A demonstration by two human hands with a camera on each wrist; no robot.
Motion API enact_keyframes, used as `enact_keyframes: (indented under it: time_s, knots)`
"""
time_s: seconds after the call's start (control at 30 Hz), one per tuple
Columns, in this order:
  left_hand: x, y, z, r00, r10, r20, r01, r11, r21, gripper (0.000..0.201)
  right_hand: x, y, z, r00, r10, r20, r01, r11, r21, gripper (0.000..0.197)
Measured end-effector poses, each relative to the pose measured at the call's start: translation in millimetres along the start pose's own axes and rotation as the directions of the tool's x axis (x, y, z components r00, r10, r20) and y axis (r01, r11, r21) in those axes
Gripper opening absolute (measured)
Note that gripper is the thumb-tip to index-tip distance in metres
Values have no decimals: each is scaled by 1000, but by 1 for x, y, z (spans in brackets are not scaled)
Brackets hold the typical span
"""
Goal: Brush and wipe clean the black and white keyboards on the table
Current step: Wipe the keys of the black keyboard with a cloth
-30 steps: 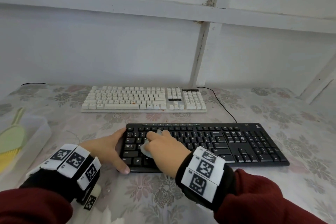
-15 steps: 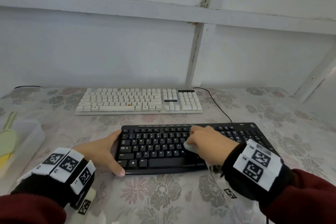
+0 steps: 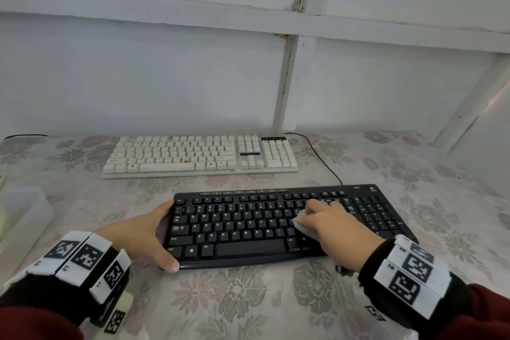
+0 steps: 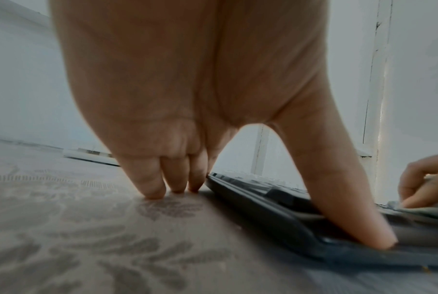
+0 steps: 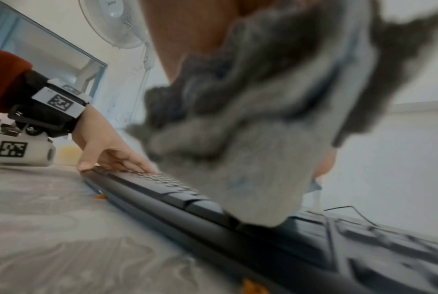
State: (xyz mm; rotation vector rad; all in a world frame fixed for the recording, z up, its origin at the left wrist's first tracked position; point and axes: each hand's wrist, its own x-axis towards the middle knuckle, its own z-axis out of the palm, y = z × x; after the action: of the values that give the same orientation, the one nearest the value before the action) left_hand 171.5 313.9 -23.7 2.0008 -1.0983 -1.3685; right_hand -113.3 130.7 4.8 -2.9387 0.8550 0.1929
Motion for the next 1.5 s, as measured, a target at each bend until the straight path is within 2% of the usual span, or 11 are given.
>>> enact_keyframes:
  time_s: [0.17,0.27,0.3,0.37,0.5,0.63,0.8,1.07,1.23,1.4,1.5]
  knots:
    - [-2,3,2,1000,8,5,-8,1000,-22,154,-8,32,-2,991,130,16,-129,990,-54,22]
    - [0,4,4,1000,11,-13,-11,999,-30,127,-7,40,-12,982,181,53,-176,980,-87,16]
    - [1,4,5,1000,10,-26,-11,999,-40,120,-6,37,-17,985,169,44,-165,983,-74,16]
    - [2,3,5,1000,14,-23,-15,999,-45,116,0,19,-21,994,108,-2,-108,994,2,18]
    - [-3,5,4,999,37,-3,-37,996,-84,127,21,-37,-14,996,-84,-1,83,984,155,15]
    - [-3,4,3,999,48,2,-48,996,-72,141,31,-63,-3,984,-170,49,162,978,130,21]
    - [0,-2,0,1000,3,-5,-3,1000,-4,158,19,-34,2,995,-90,44,86,993,85,37]
    - [4,-5,1,1000,17,-3,-17,999,-42,153,3,15,7,996,84,12,-84,994,71,24]
    - [6,-6,-1,999,42,-1,-42,999,-18,147,1,41,-6,968,248,42,-248,969,-9,19]
    - [10,-10,-2,999,27,-23,-27,1000,14,149,-5,44,1,980,198,19,-198,977,76,23]
    - [11,-12,-1,999,25,-19,-25,1000,-4,148,-10,48,9,982,187,-1,-187,980,68,22]
